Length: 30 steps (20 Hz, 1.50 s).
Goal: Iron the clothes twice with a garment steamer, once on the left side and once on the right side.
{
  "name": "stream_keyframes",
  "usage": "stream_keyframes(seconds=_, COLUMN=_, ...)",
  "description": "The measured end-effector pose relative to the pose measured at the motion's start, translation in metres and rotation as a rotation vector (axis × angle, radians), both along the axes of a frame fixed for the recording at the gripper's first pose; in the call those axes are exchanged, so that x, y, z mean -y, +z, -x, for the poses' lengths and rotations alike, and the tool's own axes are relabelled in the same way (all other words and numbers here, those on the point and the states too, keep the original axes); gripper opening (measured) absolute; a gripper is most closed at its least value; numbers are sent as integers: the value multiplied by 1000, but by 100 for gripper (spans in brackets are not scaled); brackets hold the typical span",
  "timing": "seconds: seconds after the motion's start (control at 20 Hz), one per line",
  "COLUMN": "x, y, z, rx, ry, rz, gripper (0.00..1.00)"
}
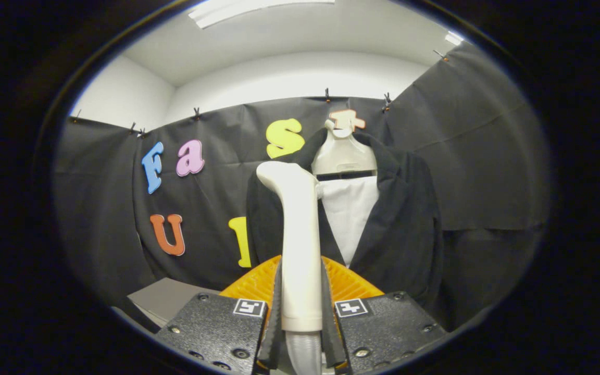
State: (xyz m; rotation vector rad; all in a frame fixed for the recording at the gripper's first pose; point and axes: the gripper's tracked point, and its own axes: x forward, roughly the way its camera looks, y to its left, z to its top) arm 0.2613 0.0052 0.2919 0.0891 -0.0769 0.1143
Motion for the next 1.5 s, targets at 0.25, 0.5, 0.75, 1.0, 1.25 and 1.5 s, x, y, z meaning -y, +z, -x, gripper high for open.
stream_keyframes(seconds=0.25, x=-2, y=-27, z=-1, rx=-33, ry=-9, rz=28, gripper=35)
stream_keyframes(seconds=0.5, x=-1, y=-60, z=6, rx=-88, ry=-32, rz=57, gripper=36)
stream_keyframes(seconds=0.75, x=7, y=-86, z=13, rx=-132, ry=-52, rz=68, gripper=35)
stream_keyframes(seconds=1.0, x=12, y=-111, z=19, rx=-180, ry=-66, rz=72, gripper=35)
stream_keyframes(seconds=1.25, x=15, y=-137, z=21, rx=-221, ry=-71, rz=91, gripper=35)
stream_keyframes(seconds=1.5, x=18, y=-167, z=23, rx=-276, ry=-73, rz=95, gripper=36)
